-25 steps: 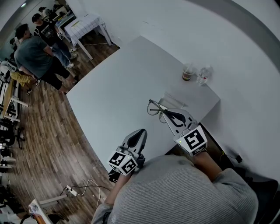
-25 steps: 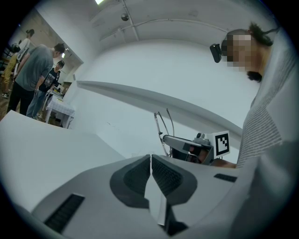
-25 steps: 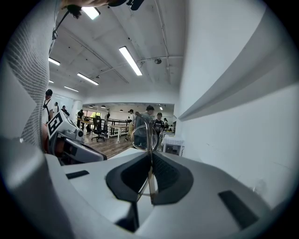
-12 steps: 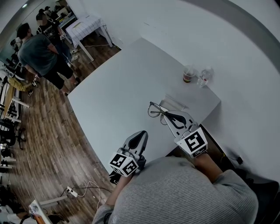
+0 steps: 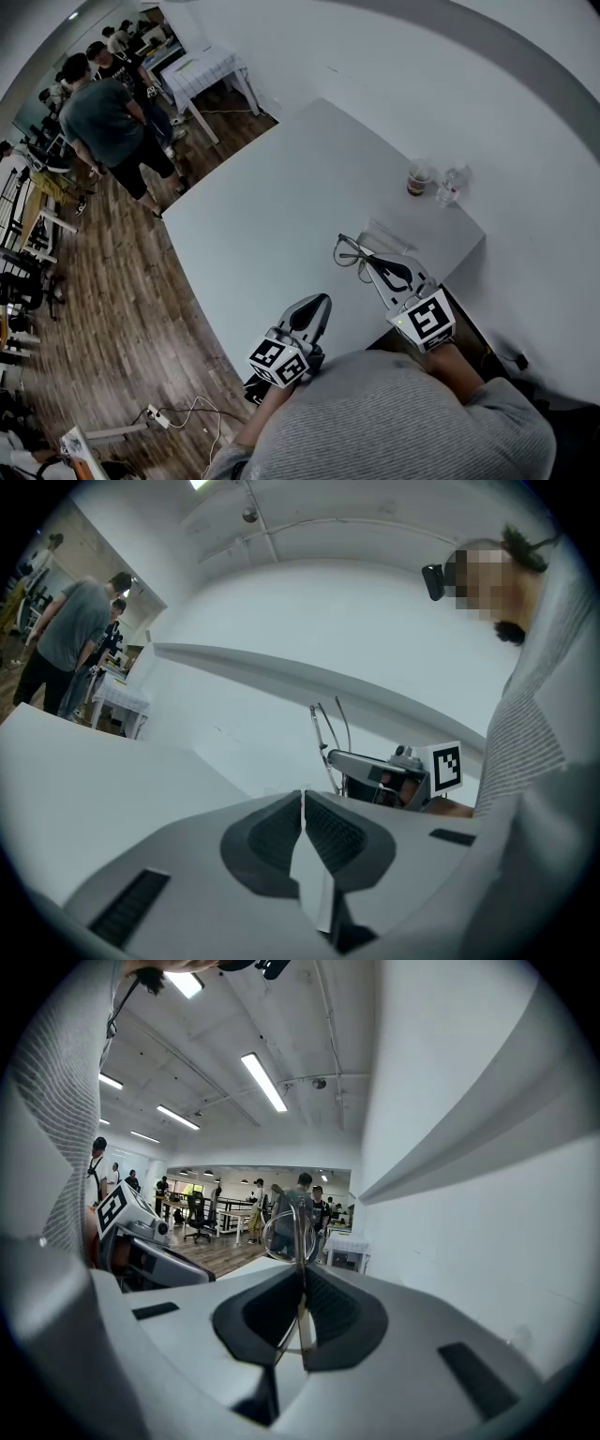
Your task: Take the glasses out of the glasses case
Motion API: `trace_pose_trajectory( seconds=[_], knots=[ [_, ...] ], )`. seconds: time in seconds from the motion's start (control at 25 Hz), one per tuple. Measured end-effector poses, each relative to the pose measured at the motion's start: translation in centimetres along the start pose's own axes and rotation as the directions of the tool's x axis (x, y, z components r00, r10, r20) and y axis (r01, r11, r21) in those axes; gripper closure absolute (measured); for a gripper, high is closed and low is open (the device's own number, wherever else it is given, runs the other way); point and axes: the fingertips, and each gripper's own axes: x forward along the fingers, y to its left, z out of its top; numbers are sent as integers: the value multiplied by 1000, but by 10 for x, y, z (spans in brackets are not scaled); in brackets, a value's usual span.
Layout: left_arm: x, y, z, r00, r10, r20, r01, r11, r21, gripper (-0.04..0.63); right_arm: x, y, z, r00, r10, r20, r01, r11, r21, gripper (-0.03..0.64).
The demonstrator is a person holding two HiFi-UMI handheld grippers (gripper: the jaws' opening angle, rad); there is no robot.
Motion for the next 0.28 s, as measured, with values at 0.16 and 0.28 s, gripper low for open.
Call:
trace_pose_trajectory(
  seconds=[0.16,0.28],
  knots=[
    [0,0,2,1000,-1,3,1,1000,3,575,0,1,1,1000,2,0,-2,1000,-5,595],
    [0,0,0,1000,-2,2,2,1000,2,575,-1,1,0,1000,2,-4,-2,1000,-9,595]
  ],
)
